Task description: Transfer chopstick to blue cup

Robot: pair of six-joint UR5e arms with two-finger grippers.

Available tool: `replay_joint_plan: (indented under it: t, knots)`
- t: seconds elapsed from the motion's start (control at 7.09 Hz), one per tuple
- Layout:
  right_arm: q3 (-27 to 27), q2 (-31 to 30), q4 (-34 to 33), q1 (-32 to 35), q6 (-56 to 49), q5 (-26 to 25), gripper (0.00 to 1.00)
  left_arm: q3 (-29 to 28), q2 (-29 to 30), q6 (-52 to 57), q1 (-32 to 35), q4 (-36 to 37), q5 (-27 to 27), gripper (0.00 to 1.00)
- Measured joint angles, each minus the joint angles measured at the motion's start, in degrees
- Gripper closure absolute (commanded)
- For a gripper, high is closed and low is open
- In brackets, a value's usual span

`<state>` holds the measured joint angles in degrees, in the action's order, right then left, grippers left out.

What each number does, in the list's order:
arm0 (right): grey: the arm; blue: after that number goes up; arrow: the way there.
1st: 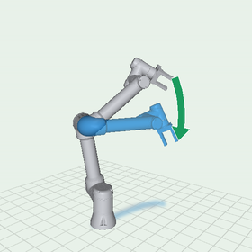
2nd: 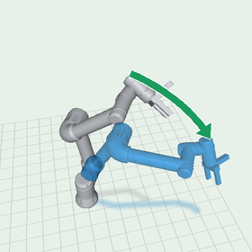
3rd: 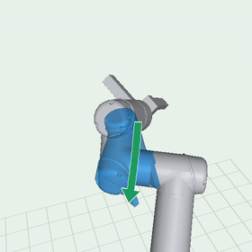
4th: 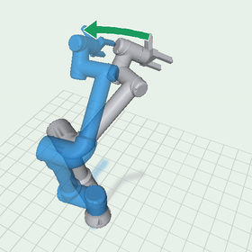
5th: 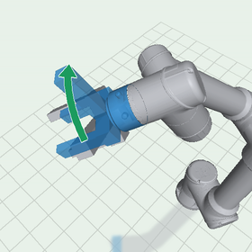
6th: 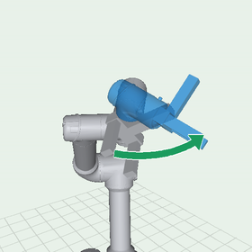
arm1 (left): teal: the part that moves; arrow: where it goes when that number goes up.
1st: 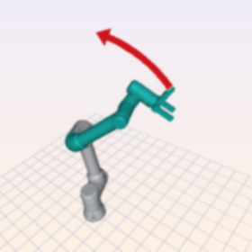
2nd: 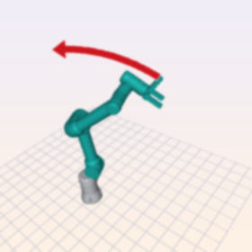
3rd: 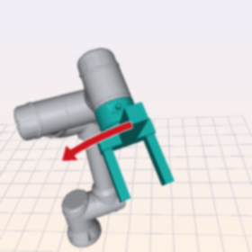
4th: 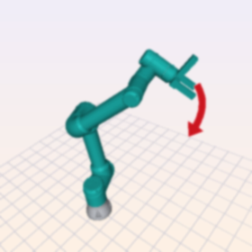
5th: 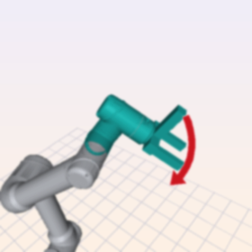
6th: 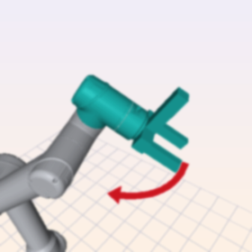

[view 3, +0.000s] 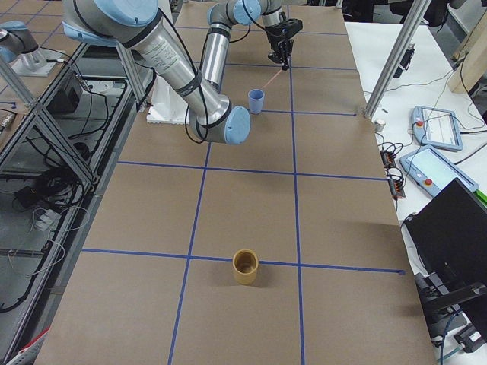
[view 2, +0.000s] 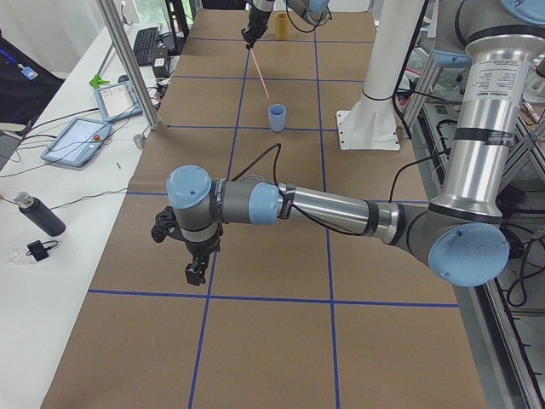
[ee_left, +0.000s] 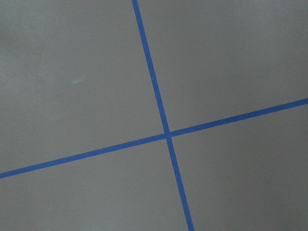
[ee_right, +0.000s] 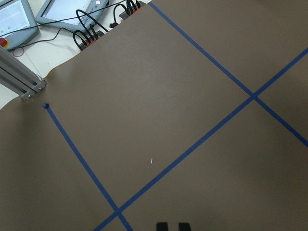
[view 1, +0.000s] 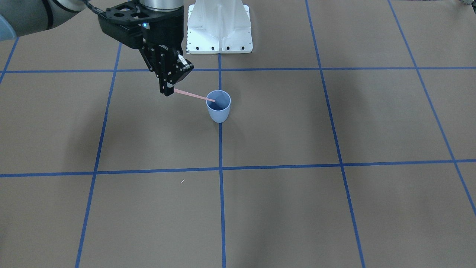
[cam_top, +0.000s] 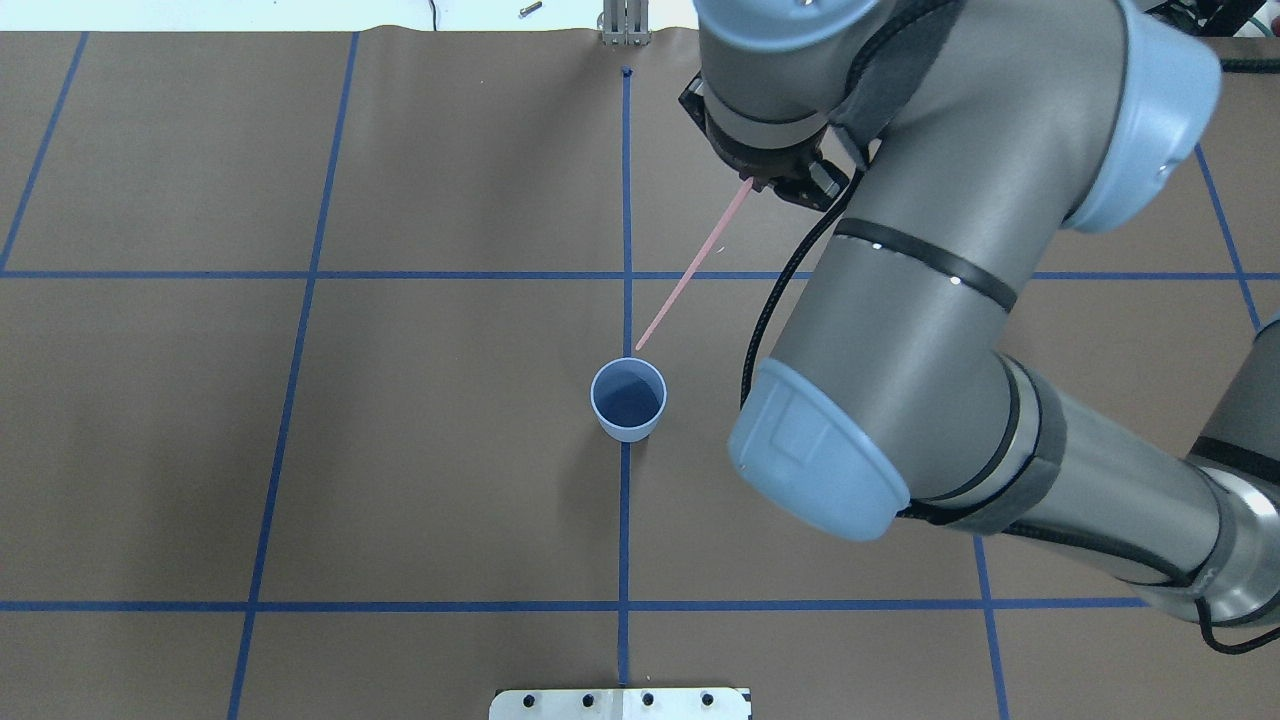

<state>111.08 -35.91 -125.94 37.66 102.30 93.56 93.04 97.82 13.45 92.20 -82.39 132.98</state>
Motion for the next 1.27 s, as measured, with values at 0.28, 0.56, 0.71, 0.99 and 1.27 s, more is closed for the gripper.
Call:
replay_joint_plan:
  t: [0.28,0.56,0.71,0.99,1.27]
  knots:
    - [-1.03,0.54,-2.76,-4.27,2.02,-3.65,1.0,-0.16,0.01,0.0,0.0,-0.03,0.0,0.02]
    - [-3.22,0.64,-3.13,-6.55,2.91,-6.18,1.0,-0.24,0.07,0.0,-0.03,-0.05,0.0,0.02]
    - [-4.36,0.75,-2.96,-7.38,3.08,-7.18,1.0,-0.31,0.1,0.0,-0.06,-0.05,0.0,0.02]
    - [-6.09,0.9,-1.18,-9.31,3.16,-8.29,1.0,-0.47,0.15,0.0,-0.09,-0.05,0.0,0.02]
    - [-8.16,0.95,1.31,-10.41,3.11,-8.76,0.34,-0.55,0.17,0.0,-0.09,-0.05,0.0,0.02]
